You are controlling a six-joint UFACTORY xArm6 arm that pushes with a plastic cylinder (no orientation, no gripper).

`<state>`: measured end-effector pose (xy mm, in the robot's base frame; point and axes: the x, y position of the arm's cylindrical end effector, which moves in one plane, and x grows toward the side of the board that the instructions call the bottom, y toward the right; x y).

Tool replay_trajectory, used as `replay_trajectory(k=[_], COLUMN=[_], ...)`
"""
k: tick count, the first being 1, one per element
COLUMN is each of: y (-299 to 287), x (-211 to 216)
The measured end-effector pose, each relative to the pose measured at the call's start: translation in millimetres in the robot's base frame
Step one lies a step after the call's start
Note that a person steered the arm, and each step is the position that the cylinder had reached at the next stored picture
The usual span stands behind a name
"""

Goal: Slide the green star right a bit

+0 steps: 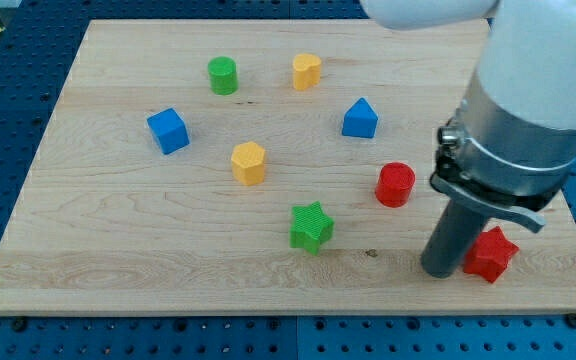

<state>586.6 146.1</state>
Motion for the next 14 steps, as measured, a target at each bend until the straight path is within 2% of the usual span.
replay_trajectory(k=[3,4,5,6,7,8,10,11,13,14], y=[40,37,-24,-86,-167,-219,-182,-191,-193,-174], x=[1,9,30,32,17,-9,-9,-9,-31,-42])
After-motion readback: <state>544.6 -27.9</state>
